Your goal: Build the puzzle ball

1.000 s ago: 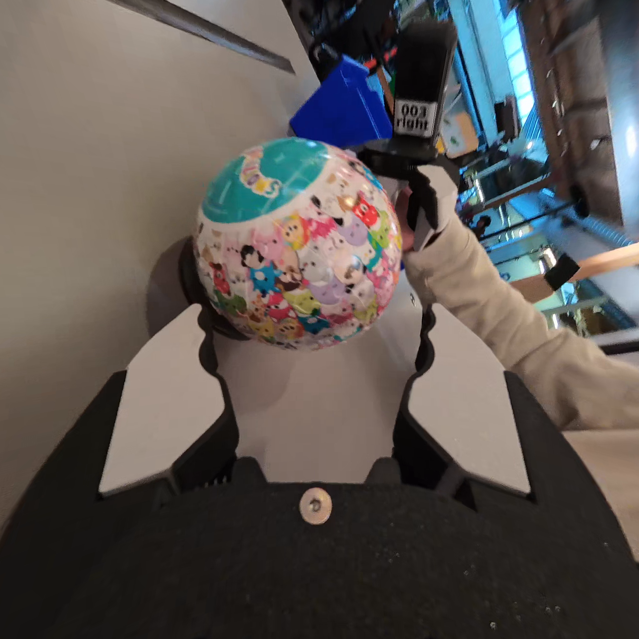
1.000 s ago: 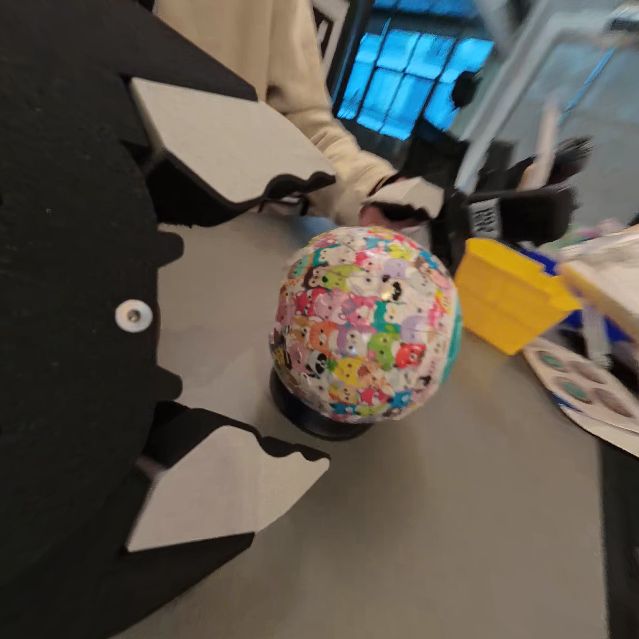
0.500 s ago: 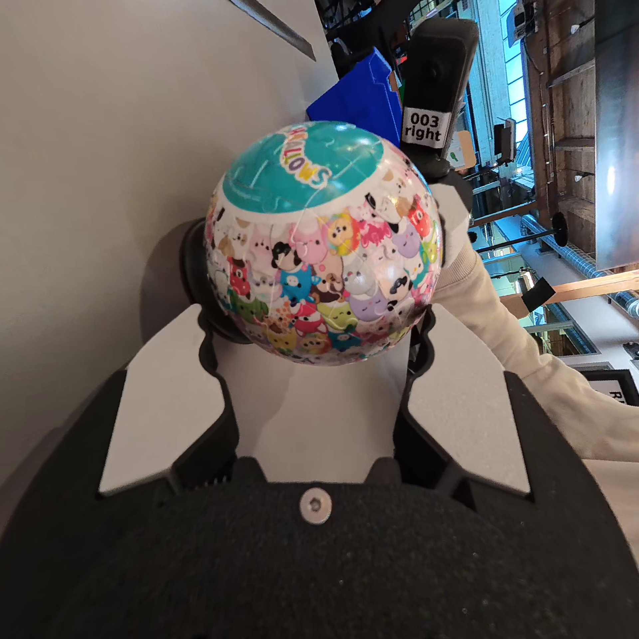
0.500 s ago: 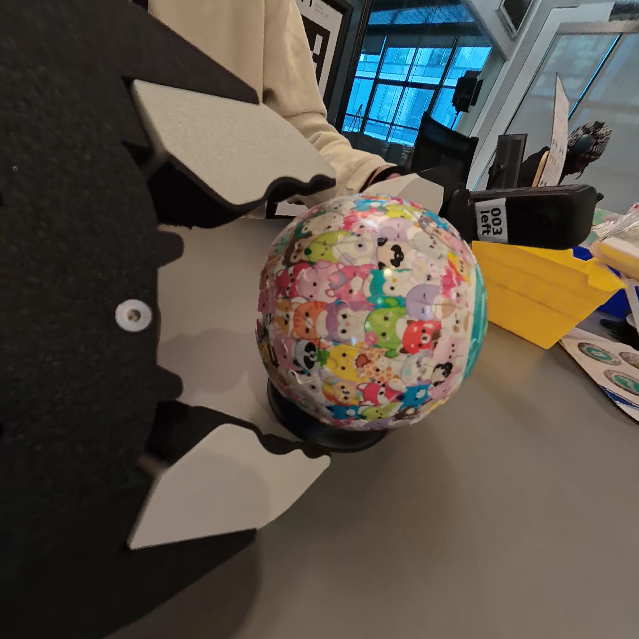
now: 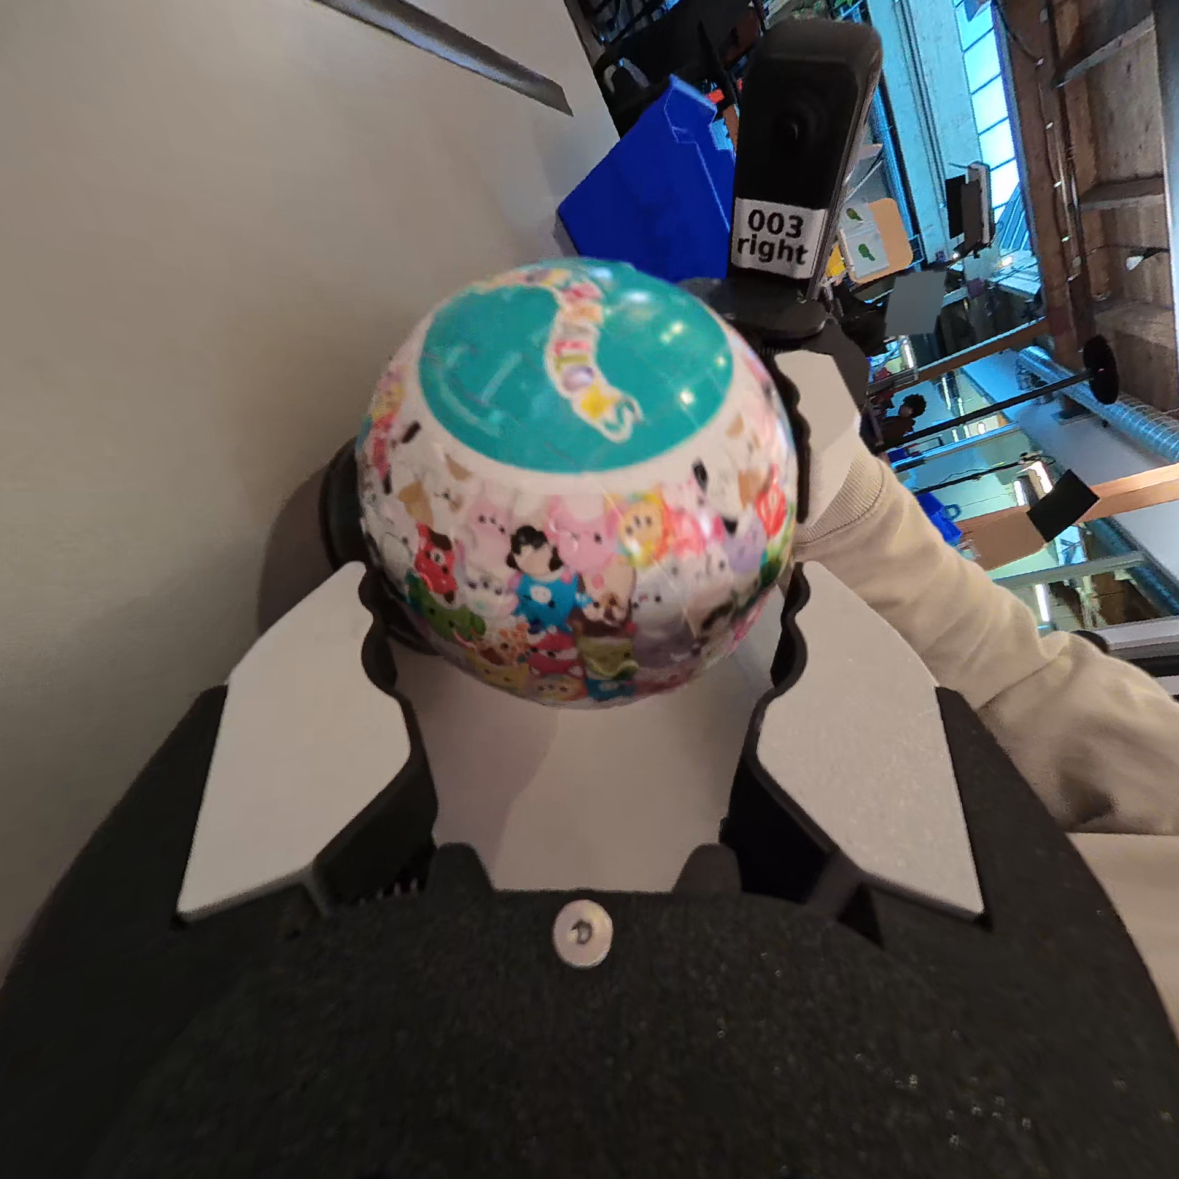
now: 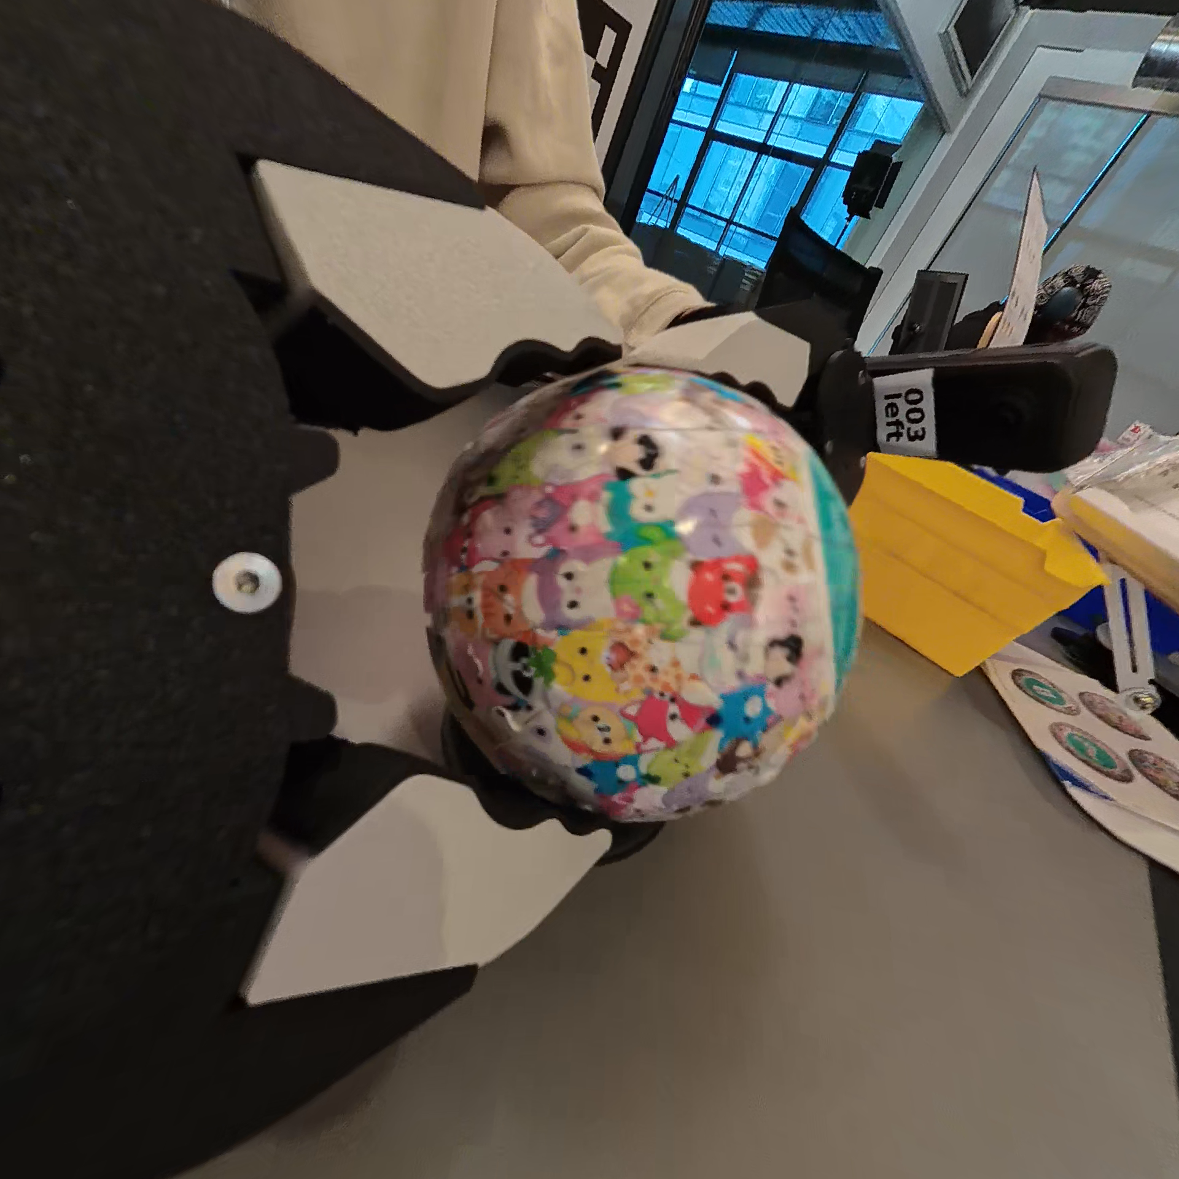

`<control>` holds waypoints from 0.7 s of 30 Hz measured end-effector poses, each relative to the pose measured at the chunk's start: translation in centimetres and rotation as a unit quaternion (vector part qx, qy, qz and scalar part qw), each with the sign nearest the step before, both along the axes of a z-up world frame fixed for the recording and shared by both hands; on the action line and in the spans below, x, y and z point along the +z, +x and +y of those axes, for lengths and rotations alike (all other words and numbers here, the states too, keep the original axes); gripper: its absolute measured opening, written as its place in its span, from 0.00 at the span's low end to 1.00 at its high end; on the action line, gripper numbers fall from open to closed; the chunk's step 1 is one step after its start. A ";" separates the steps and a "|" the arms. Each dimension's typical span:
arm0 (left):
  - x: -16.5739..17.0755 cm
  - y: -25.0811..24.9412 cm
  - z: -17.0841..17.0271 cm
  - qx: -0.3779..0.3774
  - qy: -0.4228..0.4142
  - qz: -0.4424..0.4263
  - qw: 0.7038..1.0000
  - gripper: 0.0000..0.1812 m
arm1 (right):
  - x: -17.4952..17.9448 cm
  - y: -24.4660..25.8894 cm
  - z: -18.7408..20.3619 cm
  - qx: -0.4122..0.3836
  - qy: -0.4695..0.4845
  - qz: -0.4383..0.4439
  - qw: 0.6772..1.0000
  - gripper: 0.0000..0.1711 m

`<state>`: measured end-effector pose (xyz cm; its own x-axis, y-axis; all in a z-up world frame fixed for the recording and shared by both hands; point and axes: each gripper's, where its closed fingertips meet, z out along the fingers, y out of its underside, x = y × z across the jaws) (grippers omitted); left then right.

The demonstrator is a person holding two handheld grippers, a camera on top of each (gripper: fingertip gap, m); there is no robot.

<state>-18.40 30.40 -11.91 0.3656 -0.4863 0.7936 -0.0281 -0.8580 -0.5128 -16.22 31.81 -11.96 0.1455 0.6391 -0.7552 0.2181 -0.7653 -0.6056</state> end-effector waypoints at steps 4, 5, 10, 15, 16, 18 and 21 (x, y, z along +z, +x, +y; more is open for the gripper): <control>1.0 -0.3 0.1 0.013 0.050 0.000 0.999 0.54 | 1.1 -0.1 0.1 -0.005 0.058 0.020 0.998 0.70; 1.1 -0.3 0.1 0.013 0.061 -0.002 0.998 0.50 | 1.0 -0.1 -0.1 -0.001 0.063 0.019 0.998 0.69; 1.3 -0.2 0.6 0.025 0.088 0.000 0.996 0.48 | 0.8 -0.2 -0.1 -0.005 0.081 0.033 0.996 0.68; 1.4 0.0 0.3 0.021 0.108 0.020 0.994 0.50 | 0.8 0.3 0.2 -0.010 0.066 0.048 0.997 0.65; 1.6 -0.2 0.2 0.023 0.118 0.024 0.992 0.50 | 0.9 0.4 0.1 -0.008 0.068 0.051 0.996 0.65; 2.3 -0.6 -0.6 0.022 0.140 0.019 0.990 0.53 | 1.4 0.7 0.1 -0.009 0.081 0.058 0.995 0.68; 1.5 -1.7 -2.5 0.002 0.195 0.088 0.977 0.61 | 2.2 1.9 -0.2 -0.008 0.141 0.046 0.989 0.70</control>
<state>-20.12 27.89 -10.41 0.4822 -0.7376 0.4728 -0.1416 -0.5981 -0.7888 -14.36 31.57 -9.71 0.0966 0.8248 -0.5571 0.1409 -0.5654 -0.8127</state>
